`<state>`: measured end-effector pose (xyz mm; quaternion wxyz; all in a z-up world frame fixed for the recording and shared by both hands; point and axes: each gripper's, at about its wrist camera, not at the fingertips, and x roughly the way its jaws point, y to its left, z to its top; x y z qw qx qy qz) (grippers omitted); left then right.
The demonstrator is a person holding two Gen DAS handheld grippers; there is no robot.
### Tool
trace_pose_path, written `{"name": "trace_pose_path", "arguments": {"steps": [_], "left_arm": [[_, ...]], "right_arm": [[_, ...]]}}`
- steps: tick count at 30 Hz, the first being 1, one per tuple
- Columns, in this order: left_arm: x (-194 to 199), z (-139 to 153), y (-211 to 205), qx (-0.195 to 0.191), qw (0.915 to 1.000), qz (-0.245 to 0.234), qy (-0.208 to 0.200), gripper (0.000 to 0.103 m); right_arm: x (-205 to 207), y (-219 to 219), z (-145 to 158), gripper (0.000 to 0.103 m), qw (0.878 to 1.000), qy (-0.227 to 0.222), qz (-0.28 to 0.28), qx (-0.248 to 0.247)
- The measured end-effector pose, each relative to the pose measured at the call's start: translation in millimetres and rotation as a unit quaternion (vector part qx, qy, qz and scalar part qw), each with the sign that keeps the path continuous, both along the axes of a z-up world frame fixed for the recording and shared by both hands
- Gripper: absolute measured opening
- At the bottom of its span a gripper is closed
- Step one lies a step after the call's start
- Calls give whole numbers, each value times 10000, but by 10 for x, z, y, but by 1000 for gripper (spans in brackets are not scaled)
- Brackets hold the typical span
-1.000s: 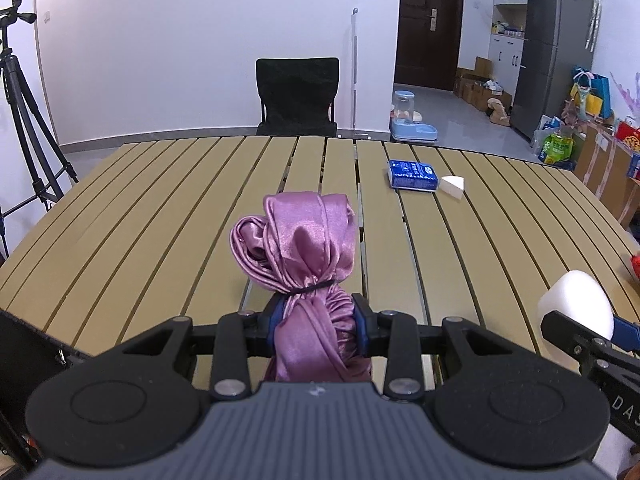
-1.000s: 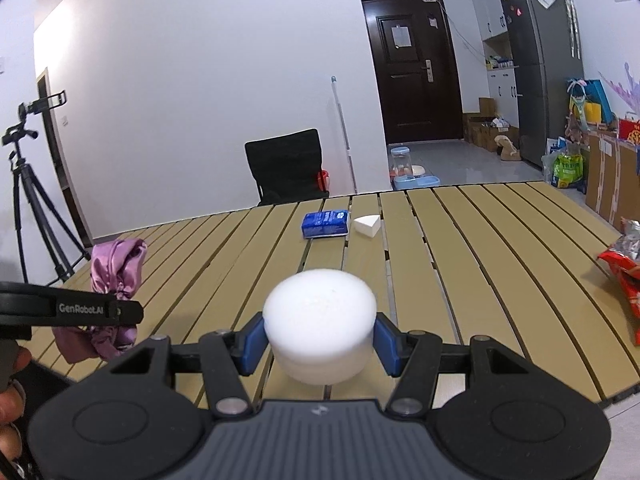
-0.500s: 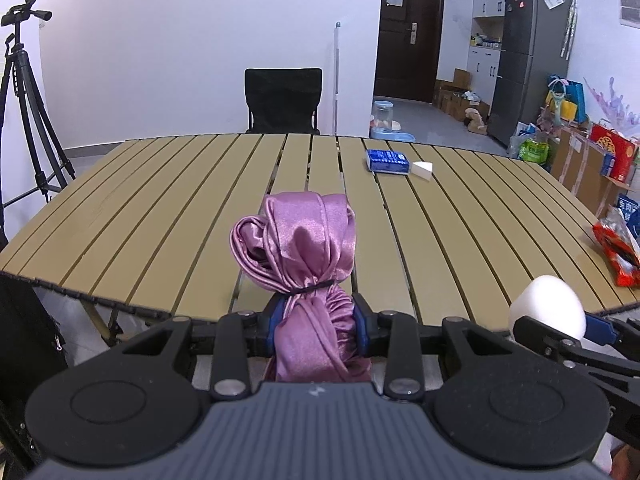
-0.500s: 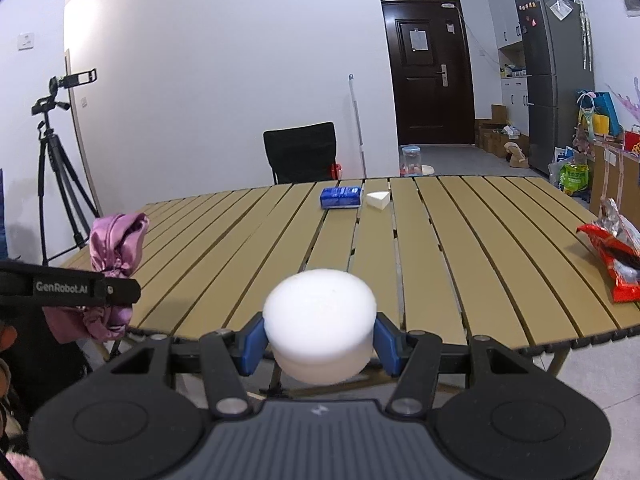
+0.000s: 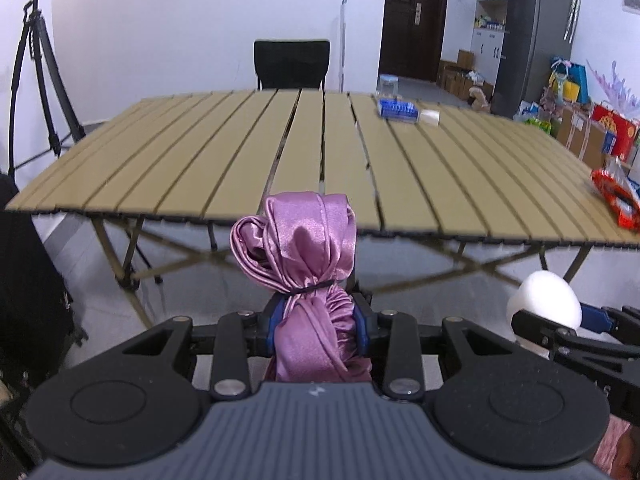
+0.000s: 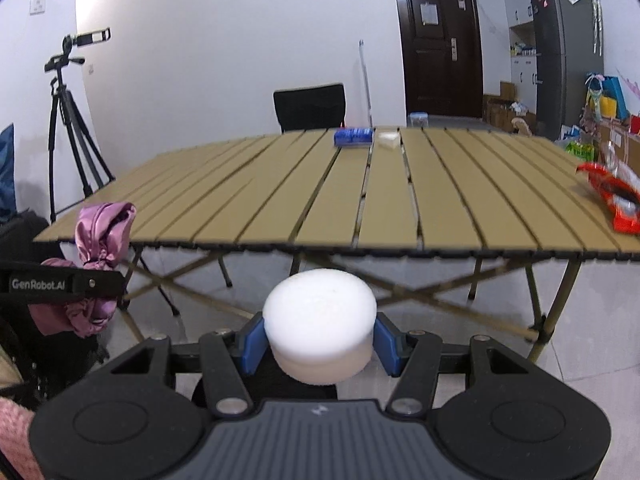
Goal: Collect trash
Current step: 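Carry the scrunchie with the left tool while the right tool carries the foam cylinder toward the bin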
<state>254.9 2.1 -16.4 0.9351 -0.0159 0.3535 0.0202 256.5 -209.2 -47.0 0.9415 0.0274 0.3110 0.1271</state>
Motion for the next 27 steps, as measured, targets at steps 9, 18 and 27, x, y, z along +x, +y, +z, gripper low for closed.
{"name": "trace_pose_path", "arguments": {"steps": [9, 18, 27], "left_arm": [[-225, -452, 136, 4, 9989, 81, 462, 35], [-276, -939, 242, 25, 9948, 177, 1002, 35], [-272, -1368, 295, 72, 9891, 185, 1462, 35]], "right_arm": [[-165, 166, -463, 55, 9979, 588, 106, -268], [-286, 212, -963, 55, 9914, 1219, 110, -459], [-332, 218, -1354, 55, 9826, 1684, 83, -777]]}}
